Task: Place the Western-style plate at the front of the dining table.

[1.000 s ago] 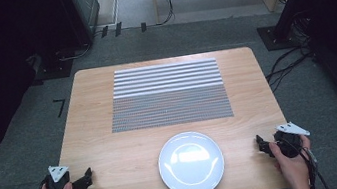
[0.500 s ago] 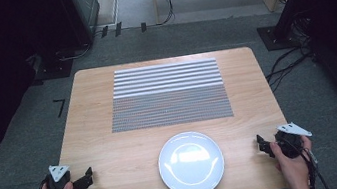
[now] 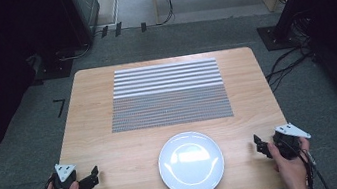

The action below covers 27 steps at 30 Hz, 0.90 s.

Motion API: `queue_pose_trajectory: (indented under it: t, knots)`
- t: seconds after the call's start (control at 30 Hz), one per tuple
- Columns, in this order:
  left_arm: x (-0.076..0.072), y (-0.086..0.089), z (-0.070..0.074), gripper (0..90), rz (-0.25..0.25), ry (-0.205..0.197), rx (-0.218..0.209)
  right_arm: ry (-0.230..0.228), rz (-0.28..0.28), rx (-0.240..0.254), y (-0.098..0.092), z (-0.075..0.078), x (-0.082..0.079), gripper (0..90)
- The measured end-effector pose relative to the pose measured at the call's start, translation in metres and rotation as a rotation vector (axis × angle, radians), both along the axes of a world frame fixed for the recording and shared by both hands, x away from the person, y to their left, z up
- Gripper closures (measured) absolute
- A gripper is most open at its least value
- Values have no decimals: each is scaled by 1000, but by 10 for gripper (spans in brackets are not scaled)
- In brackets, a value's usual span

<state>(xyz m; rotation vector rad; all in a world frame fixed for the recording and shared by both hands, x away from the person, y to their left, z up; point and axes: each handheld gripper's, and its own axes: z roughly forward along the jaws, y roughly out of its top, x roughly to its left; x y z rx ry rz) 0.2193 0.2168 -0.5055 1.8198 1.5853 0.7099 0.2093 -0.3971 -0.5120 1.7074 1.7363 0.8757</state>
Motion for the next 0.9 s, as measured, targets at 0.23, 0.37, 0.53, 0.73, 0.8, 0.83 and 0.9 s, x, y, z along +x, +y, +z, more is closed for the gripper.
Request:
queue_pose_trajectory:
  t: [0.23, 0.37, 0.53, 0.73, 0.8, 0.83, 0.9]
  knots:
    - [-2, -10, 3, 126, -26, -7, -27, -11, 13, 14, 6, 2, -1, 162]
    - [-3, -19, 4, 126, -50, -11, -24, -15, 25, 23, 10, 4, -2, 163]
    - [-4, -28, 5, 126, -74, -16, -23, -20, 36, 30, 14, 5, -3, 164]
    - [-6, -39, 6, 126, -98, -20, -26, -25, 45, 36, 18, 6, -4, 165]
    - [-6, -42, 6, 126, -107, -22, -26, -30, 51, 36, 20, 7, -4, 165]
    - [-6, -44, 6, 126, -111, -23, -26, -31, 53, 37, 20, 7, -4, 166]
    - [-7, -47, 6, 126, -118, -24, -28, -33, 58, 38, 22, 8, -5, 166]
